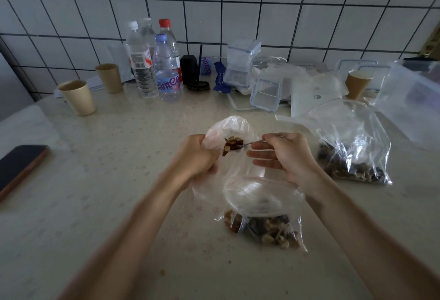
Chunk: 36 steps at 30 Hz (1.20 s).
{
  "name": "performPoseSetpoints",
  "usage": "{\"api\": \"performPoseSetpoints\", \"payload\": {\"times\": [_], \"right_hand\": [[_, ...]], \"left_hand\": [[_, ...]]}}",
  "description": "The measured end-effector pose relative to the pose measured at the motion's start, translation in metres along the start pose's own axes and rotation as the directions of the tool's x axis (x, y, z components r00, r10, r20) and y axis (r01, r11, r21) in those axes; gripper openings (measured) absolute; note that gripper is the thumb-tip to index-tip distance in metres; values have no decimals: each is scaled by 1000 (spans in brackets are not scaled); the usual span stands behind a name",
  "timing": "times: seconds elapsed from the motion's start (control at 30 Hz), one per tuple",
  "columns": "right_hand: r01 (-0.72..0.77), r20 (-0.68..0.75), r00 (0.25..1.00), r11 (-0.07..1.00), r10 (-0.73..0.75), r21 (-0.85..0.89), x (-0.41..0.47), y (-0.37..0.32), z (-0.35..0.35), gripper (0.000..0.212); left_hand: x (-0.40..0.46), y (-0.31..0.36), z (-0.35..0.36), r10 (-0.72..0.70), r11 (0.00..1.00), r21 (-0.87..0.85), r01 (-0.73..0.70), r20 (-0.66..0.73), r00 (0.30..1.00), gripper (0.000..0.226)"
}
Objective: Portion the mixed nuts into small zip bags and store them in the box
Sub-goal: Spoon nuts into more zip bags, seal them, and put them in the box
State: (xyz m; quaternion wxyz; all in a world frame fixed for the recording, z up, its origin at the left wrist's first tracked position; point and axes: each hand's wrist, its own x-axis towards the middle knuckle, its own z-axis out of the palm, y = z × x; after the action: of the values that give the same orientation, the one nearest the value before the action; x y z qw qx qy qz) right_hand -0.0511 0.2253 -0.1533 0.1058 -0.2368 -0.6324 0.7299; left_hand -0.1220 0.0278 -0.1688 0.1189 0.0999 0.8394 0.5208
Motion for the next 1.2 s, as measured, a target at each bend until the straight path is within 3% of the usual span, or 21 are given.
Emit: {"api": "performPoseSetpoints", "payload": {"times": [0.07,0.1,0.2,0.43,0.6,0.77,1.2], "right_hand": [[-20,5,1000,1000,20,-7,1,-2,1,14],[-29,11,1000,999,29,-15,2,-3,0,14],[-37,38,999,998,39,-45,3,-4,-1,15],[-77,94,992,996,81,-51,16,2,-5,17],[-142,160,977,990,144,-27,21,2,-11,19],[-216,195,960,974,199,68,16,0,-16,20],[-208,266,945,977,188,49,-1,-9,-35,25]], "left_hand": [[3,-2,2,11,1000,27,-10,-35,999,13],[5,-2,3,33,997,74,-29,-49,998,24],[9,-7,5,116,941,329,-76,-103,988,52],[14,-13,1,188,880,464,-97,-153,970,60],[12,-14,2,176,916,386,-110,-140,974,57],[8,-9,5,138,978,184,-94,-243,960,53],[11,-9,8,172,970,214,-117,-261,950,42]]}}
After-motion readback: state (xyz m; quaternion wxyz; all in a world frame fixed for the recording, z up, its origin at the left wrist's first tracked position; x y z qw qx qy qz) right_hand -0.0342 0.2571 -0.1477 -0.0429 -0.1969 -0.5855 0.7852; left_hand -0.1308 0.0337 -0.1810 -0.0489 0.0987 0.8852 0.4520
